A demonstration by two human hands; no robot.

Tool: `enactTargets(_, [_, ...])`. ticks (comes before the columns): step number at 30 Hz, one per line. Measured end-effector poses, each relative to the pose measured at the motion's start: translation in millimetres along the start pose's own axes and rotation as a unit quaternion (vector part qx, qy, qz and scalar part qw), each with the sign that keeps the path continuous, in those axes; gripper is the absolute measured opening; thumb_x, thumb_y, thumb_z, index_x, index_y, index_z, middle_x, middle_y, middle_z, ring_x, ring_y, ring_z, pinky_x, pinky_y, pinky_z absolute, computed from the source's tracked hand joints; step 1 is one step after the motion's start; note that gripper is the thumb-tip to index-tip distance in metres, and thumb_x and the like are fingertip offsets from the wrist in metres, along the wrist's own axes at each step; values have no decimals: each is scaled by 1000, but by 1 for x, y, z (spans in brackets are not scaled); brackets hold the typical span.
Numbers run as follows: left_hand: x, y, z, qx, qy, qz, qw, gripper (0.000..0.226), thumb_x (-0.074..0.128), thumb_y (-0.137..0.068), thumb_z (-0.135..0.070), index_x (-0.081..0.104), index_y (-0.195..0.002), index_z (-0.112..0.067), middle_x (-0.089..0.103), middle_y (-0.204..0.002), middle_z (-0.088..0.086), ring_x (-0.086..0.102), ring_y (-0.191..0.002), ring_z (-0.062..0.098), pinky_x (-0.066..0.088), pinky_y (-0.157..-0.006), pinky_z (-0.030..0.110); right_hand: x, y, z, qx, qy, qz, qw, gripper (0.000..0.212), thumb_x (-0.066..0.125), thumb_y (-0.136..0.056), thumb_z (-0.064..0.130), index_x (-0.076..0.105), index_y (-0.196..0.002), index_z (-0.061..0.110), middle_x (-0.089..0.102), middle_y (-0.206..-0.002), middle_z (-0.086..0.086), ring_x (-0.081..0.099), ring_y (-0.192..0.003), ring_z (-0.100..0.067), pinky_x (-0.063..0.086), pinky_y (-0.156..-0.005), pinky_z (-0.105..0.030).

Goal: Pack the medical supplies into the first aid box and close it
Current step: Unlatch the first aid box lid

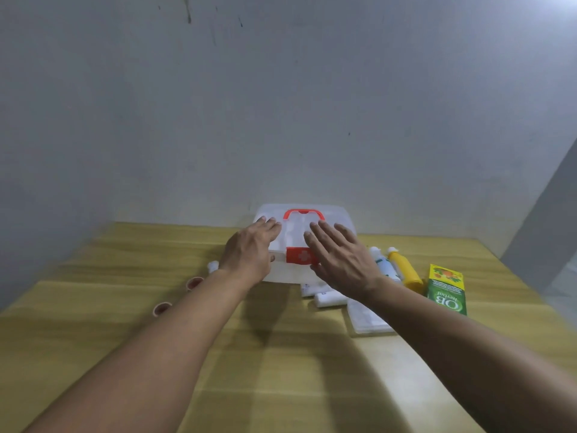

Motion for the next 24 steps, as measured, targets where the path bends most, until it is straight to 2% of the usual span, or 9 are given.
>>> enactTargets(3, [-1,-1,0,1,1,-5,1000,67,66,-85,-8,37,-145,-16,36,-154,-2,26,-145,14,30,-115,32,5,3,-2,-32,-8,-20,999,72,83,-71,26,44,-129,11,59,-128,-27,58,-119,-42,47,-96,-50])
enactTargets(10, [-2,3,0,21,16,-28,999,64,72,-80,-8,47,-139,-10,46,-147,3,35,-142,19,31,-113,31,9,8,-5,-63,-25,-86,994,70,80,-76,25,40,-133,15,61,-126,-28,60,-115,-43,49,-92,-50])
enactTargets(17, [4,3,3,25,29,-52,998,68,77,-73,-6,51,-136,-8,51,-143,6,40,-139,21,32,-112,32,13,4,-6,-95,16,-168,981,46,69,-83,21,48,-122,10,67,-112,-27,66,-101,-41,52,-78,-47])
enactTargets(24, [8,4,7,19,51,-68,996,69,77,-71,-3,51,-136,-9,50,-143,6,39,-140,20,29,-112,27,12,5,-5,-105,42,-176,978,36,64,-87,23,49,-117,9,65,-116,-29,64,-104,-42,53,-79,-49])
Point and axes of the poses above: each hand's wrist, its own y-axis away from the middle knuckle, its own x-axis out of the palm, z = x × y, the point moved 5 cm from there along -y, towards the middle knuckle
